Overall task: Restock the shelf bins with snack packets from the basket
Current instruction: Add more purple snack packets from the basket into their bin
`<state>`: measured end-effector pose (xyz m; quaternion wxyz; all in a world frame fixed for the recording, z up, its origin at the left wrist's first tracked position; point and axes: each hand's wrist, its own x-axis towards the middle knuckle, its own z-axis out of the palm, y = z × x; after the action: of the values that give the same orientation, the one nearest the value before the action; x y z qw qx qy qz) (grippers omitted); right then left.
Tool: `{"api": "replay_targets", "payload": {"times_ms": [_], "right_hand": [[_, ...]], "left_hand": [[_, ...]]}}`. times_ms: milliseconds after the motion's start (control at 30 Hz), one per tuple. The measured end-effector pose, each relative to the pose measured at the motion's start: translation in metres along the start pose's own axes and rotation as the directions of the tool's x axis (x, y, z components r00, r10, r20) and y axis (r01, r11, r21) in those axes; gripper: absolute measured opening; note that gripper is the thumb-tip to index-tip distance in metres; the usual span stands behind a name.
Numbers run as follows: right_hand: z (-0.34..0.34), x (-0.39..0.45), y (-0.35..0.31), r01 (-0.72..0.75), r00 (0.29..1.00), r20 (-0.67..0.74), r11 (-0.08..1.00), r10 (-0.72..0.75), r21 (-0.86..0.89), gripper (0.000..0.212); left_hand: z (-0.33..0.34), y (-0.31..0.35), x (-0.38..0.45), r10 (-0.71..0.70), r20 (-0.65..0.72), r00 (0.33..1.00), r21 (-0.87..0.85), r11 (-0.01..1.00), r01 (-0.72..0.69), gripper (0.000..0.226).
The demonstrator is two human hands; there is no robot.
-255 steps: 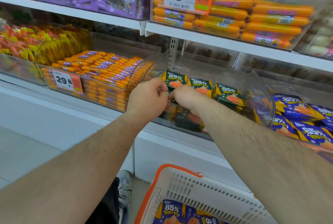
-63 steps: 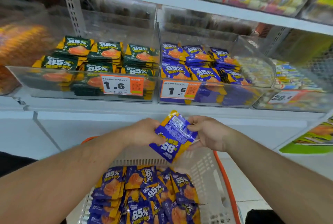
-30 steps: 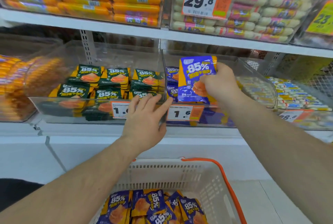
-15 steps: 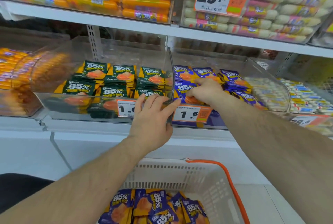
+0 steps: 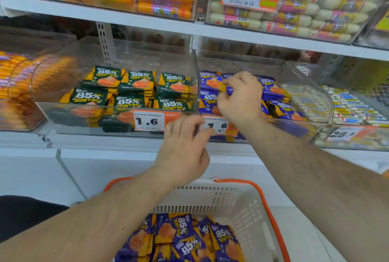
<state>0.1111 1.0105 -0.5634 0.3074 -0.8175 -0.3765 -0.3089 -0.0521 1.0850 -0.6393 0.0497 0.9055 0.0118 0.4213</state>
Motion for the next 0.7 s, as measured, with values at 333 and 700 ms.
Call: {"api": "replay_targets", "payload": {"times_ms": [333,700], "right_hand": [[0.049,-0.194,0.033,-0.116,0.894,0.446,0.986,0.049,0.124,0.009],[0.105,-0.36,0.095,-0.331,0.044,0.87,0.829,0.491,-0.451,0.053]], "left_hand": [[0.026,0.008,-0.059,-0.042,0.923,0.383,0.002,0.995,0.104,0.037],[0.056,0.006,-0.085,0.027,0.986,0.165,-0.043,0.995,0.089,0.027]]}}
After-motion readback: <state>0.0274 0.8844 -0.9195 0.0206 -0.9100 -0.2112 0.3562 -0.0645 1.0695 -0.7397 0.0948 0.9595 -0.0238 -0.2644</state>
